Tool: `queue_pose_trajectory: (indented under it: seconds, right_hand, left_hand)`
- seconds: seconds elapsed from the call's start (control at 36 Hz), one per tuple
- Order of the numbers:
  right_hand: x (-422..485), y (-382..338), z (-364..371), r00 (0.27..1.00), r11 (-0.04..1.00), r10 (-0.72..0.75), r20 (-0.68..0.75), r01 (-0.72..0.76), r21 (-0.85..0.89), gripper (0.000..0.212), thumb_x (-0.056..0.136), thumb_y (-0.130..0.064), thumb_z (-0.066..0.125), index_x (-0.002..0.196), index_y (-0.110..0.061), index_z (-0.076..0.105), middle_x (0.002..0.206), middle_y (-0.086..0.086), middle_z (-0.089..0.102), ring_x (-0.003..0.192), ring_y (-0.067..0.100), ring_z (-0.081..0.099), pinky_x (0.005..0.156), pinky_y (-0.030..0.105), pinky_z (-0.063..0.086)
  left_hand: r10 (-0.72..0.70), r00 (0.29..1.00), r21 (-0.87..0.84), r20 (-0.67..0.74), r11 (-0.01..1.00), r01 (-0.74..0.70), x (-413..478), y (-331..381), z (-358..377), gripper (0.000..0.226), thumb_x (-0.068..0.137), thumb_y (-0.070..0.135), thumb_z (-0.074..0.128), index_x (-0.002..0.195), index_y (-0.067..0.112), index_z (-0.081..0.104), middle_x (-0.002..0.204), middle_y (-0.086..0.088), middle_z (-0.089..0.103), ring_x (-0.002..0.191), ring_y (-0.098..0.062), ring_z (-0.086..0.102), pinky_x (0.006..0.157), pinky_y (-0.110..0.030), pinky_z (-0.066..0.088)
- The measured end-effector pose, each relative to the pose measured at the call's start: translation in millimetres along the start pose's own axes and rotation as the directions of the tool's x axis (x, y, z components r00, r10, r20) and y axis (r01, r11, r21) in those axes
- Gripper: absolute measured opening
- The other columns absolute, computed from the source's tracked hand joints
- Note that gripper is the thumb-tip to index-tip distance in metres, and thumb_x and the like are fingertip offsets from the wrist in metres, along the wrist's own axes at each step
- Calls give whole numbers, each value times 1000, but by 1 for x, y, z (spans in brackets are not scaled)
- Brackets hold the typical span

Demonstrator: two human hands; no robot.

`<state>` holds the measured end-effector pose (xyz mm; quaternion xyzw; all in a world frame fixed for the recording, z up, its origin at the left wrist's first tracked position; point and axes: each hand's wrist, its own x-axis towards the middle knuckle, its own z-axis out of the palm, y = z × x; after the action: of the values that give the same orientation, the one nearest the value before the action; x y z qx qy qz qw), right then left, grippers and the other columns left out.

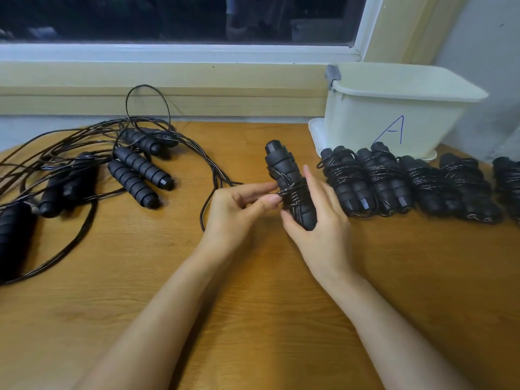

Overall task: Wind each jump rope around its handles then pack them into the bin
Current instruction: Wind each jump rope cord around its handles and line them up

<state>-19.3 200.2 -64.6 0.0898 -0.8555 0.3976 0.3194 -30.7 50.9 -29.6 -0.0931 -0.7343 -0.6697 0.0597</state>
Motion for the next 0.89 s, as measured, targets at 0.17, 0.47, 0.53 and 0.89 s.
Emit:
queue_pose_trajectory:
  seconds: [0.17,0.47,0.53,0.89]
  right_hand:
    - [0,-3,3,984,933,105,141,-147,329,75,84,-17,77,150,-15,41,140,-3,56,131,6,49,107,14,37]
    - [-2,-12,-2,938,736,129,321,-307,603,64,91,-18,67,147,-30,40,142,-7,56,135,10,48,114,42,38]
    - [-3,-12,-1,933,729,123,338,-316,607,63,92,-20,65,148,-30,40,144,-6,54,137,11,46,115,45,37]
    - [-3,-7,1,961,829,85,262,-214,517,62,86,-30,71,142,-38,44,138,-17,53,133,5,47,108,29,42]
  left_hand:
    - [-88,994,-99,-61,992,82,4,-5,-3,38,63,34,76,97,18,70,81,-2,76,82,-12,73,84,-27,55]
    - [-70,997,-128,-40,990,64,6,-8,-5,42,86,15,67,127,8,60,108,0,73,100,-5,68,85,-19,52]
    - [-68,998,-104,-2,992,67,5,-7,-5,34,86,19,65,119,8,65,107,3,73,100,-2,67,82,-16,50]
    - [-76,996,-41,-48,996,74,4,-7,-3,25,88,10,69,112,2,66,105,-6,74,98,-12,70,84,-24,55]
